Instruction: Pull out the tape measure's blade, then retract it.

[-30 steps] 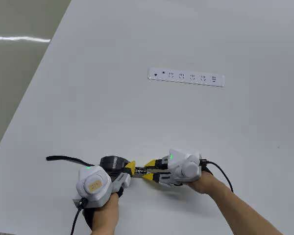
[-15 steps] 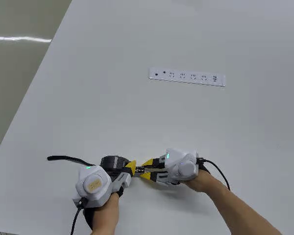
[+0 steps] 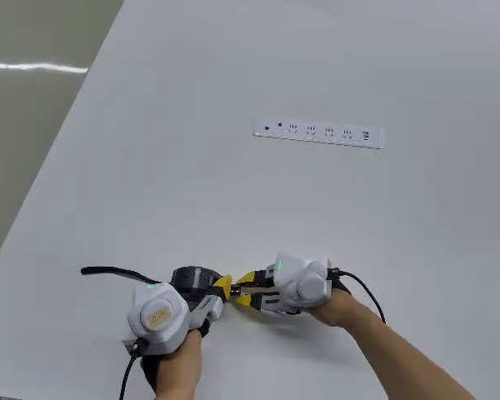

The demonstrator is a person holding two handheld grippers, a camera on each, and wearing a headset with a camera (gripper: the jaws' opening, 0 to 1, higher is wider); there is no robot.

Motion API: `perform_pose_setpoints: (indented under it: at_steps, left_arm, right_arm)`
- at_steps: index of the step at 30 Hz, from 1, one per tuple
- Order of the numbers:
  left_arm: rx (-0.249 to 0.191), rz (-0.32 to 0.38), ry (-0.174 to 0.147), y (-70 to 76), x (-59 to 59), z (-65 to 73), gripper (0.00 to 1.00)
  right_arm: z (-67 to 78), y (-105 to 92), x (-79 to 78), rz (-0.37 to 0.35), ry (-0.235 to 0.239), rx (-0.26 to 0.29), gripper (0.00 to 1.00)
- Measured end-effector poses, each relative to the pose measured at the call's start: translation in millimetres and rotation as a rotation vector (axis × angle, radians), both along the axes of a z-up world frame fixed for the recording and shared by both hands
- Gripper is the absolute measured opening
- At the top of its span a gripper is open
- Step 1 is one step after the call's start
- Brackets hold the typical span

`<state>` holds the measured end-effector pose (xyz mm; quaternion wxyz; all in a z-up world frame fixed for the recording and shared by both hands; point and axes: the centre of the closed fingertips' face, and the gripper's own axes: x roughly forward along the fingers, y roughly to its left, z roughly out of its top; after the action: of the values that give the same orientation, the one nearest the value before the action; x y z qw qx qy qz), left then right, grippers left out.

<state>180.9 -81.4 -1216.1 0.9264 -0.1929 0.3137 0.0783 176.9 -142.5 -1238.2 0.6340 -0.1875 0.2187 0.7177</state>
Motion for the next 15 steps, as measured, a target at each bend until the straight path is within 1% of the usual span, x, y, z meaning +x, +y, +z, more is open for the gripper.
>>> perform_pose_setpoints:
  at_steps: [4,8,9,11,12,15]
  left_arm:
    - [-0.004,0.000,0.000,0.3,0.1,-0.2,0.62]
    - [-0.007,-0.001,-0.001,0.6,0.1,0.0,0.62]
    - [0.004,-0.015,0.005,-0.3,-0.5,-0.3,0.62]
    - [-0.003,-0.005,-0.002,-0.2,-0.1,0.6,0.62]
    - [-0.003,-0.006,0.000,-0.1,0.0,0.3,0.62]
    - [0.006,-0.013,-0.003,-0.6,-0.1,0.0,0.62]
  right_arm:
    - [2.3,4.3,-1.8,0.002,0.002,0.002,0.12]
    - [1.0,10.4,-2.8,0.007,0.003,0.002,0.12]
    - [-0.5,9.4,-3.3,0.019,-0.003,-0.010,0.12]
    - [0.0,9.2,-2.6,0.013,0.004,-0.004,0.12]
    - [0.3,8.9,-2.9,0.012,0.006,-0.006,0.12]
    - [-1.0,8.6,-3.6,0.013,0.012,-0.010,0.12]
